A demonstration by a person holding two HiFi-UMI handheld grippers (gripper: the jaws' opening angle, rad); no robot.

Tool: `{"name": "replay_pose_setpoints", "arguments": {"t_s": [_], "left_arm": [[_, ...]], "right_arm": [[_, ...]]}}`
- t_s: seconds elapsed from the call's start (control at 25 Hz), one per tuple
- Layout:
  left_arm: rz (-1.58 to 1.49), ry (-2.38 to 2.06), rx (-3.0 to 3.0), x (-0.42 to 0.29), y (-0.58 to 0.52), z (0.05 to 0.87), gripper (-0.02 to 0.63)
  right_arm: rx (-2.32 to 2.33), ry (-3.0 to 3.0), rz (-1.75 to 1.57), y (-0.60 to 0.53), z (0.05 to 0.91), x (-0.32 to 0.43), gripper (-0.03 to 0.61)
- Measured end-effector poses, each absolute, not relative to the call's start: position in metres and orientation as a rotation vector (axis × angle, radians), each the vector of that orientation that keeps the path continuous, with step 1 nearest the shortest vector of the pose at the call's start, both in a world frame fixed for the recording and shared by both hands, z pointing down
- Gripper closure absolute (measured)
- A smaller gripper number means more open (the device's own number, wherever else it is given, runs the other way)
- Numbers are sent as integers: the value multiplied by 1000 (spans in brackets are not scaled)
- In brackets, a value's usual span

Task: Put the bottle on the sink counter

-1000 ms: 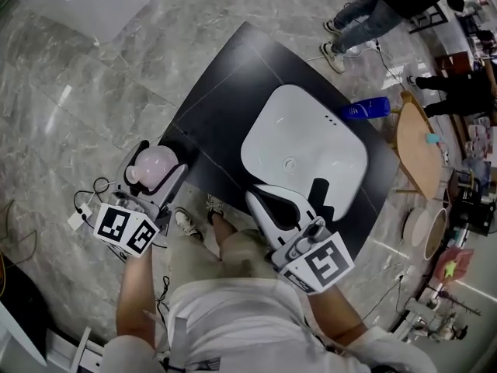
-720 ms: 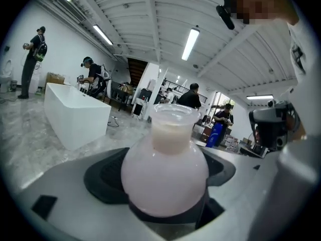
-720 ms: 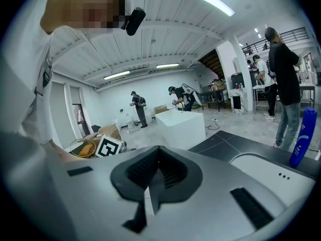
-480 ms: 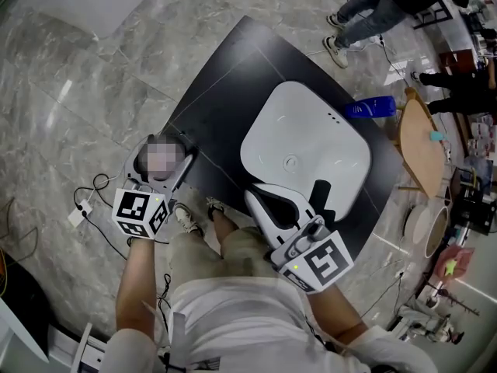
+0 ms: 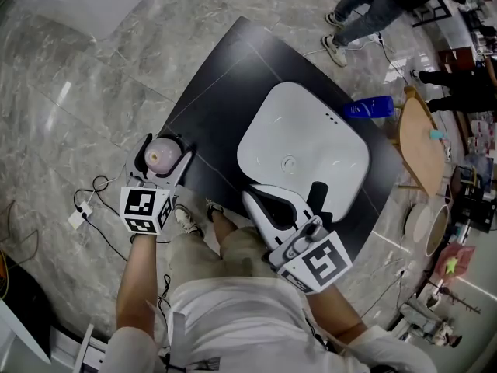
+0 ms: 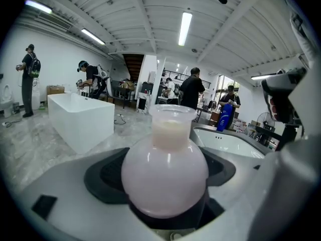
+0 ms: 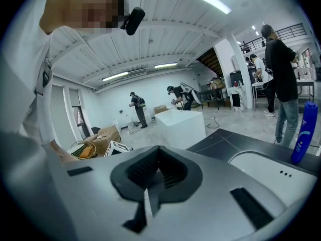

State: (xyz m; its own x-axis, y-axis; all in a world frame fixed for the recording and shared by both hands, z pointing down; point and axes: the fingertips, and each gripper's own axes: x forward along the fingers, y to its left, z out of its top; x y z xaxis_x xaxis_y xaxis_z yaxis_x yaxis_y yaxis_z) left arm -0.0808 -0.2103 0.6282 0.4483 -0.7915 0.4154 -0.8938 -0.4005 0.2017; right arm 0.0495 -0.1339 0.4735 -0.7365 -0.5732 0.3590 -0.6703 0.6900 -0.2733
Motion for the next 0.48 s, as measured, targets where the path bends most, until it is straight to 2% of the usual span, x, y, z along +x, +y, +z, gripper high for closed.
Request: {"name": "replay_pose_setpoints", "arguments": {"t_s": [0.48], "left_arm": [[431, -1431, 2320, -78, -211, 638, 199]], "right_arm": [[1005, -2656, 593, -137, 476, 51, 568]]}}
